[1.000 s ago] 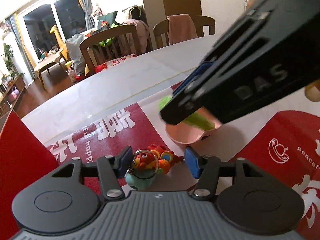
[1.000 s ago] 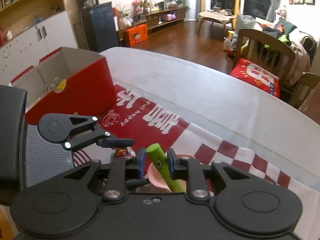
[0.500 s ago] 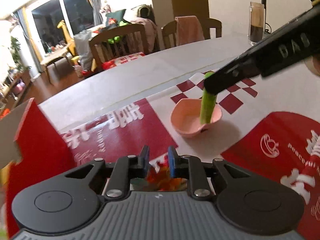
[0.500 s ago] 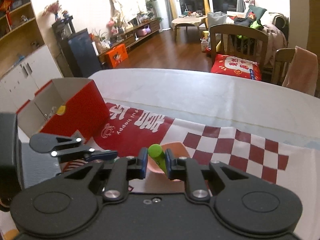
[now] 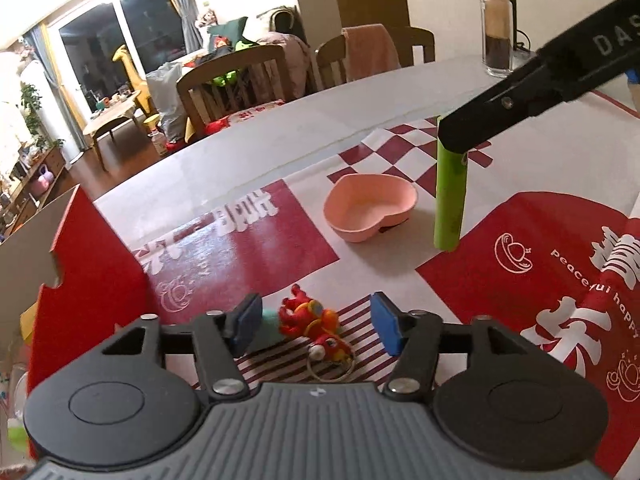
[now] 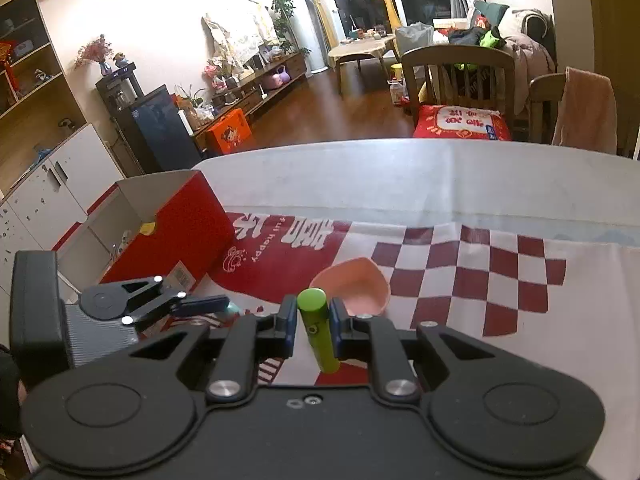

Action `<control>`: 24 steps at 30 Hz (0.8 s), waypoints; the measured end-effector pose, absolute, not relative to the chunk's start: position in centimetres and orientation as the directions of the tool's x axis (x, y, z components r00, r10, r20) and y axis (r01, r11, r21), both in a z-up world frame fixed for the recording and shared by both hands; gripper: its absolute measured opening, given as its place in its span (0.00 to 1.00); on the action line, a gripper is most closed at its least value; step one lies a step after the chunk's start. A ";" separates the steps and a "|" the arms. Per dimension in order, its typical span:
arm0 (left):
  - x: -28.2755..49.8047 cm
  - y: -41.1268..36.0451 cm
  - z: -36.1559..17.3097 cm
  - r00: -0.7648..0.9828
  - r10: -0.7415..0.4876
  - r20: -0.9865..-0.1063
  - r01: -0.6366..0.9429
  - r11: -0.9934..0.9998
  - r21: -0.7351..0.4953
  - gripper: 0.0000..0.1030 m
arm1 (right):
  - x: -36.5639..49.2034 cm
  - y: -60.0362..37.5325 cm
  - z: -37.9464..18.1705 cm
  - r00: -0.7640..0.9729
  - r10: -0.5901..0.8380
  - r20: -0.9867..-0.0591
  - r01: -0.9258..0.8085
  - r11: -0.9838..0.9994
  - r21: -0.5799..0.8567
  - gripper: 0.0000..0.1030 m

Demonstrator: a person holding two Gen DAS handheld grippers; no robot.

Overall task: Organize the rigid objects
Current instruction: 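Carry the green marker and keychain figure with both grippers over the box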

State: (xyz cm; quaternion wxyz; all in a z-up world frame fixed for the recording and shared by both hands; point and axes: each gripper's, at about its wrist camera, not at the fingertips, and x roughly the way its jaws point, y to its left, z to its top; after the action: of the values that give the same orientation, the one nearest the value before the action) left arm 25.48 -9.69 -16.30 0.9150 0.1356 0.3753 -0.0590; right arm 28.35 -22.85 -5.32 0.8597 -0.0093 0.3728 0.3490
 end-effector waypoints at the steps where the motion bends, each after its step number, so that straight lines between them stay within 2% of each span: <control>1: 25.5 -9.9 -16.5 0.713 -0.002 -0.701 0.216 0.952 0.218 0.63 | 28.3 -22.9 -5.4 0.477 0.592 -0.650 -0.603 0.758 0.248 0.15; 9: 27.5 -10.8 -17.5 0.705 0.022 -0.709 0.273 0.914 0.301 0.69 | 27.7 -23.4 -5.9 0.476 0.589 -0.653 -0.589 0.765 0.260 0.15; 15: 25.3 -9.3 -15.4 0.748 0.038 -0.663 0.154 0.961 0.229 0.72 | 27.7 -23.8 -5.8 0.477 0.598 -0.644 -0.583 0.764 0.276 0.15; 24: 26.9 -7.7 -17.8 0.639 0.027 -0.769 0.041 0.997 0.070 0.72 | 27.7 -23.8 -5.9 0.471 0.597 -0.649 -0.583 0.763 0.278 0.15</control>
State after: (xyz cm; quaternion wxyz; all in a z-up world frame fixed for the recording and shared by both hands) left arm 26.91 -7.67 -17.79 0.9043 0.0404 0.4249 -0.0039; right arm 27.69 -23.80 -5.91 0.8576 0.0090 0.3821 0.3441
